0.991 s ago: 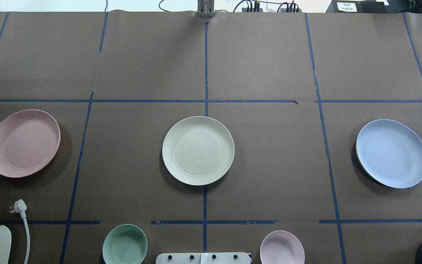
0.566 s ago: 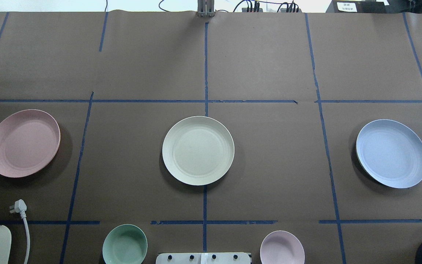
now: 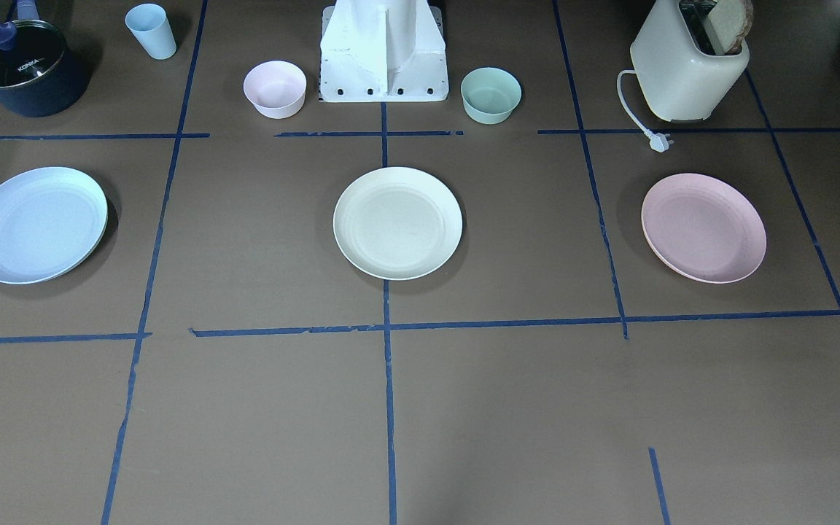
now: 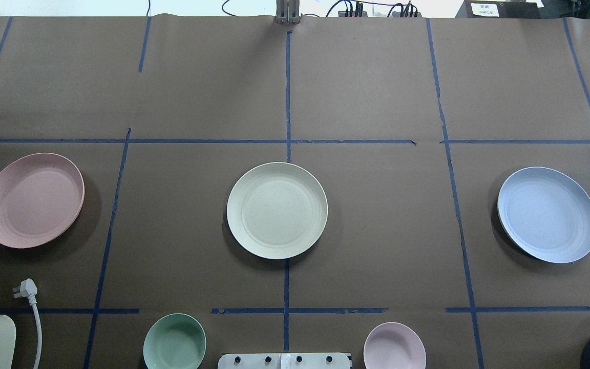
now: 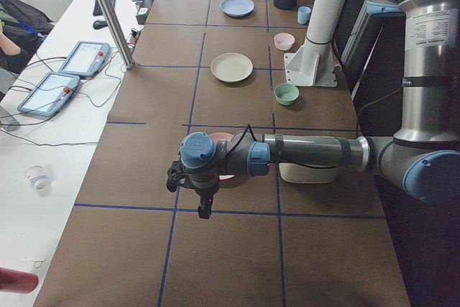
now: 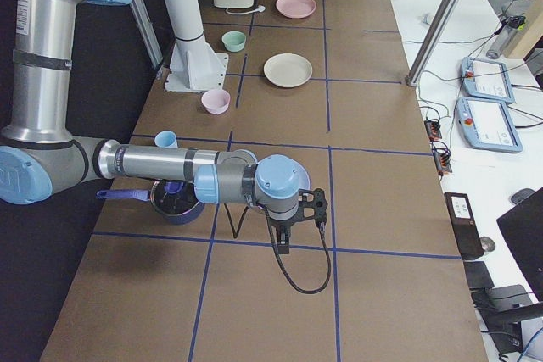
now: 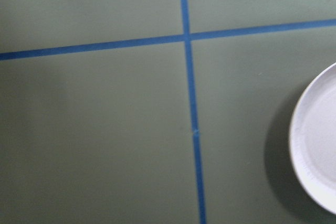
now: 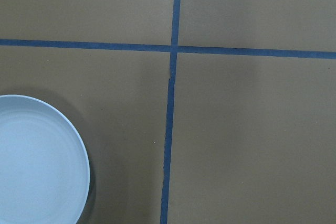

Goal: Stack three plates with pink and blue

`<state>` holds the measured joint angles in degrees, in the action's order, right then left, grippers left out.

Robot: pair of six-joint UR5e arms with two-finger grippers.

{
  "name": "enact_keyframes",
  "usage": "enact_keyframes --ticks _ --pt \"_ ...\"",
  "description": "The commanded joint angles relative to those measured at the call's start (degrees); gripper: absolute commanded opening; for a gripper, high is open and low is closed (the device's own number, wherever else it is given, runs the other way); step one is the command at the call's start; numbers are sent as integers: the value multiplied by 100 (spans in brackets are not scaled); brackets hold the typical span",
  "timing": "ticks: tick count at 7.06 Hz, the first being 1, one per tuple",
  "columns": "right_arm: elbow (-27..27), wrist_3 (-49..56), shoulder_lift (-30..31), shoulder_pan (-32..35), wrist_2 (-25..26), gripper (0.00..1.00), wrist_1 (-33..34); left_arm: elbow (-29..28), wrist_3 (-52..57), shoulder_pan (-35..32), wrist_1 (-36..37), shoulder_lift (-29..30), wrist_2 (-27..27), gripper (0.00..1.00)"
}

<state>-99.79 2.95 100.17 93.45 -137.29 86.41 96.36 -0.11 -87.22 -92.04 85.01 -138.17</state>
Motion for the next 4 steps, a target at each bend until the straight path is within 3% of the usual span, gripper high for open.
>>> enact_keyframes --ticks 1,2,4 --pt "-6 12 -7 -3 1 100 -1 -82 -1860 826 -1580 -238 -61 100" --pt "-6 13 -7 -3 0 100 -10 -109 -2818 1282 -2398 -370 8 100" --pt "-23 4 2 -3 -17 100 -10 -720 -4026 1960 -3876 -388 595 100"
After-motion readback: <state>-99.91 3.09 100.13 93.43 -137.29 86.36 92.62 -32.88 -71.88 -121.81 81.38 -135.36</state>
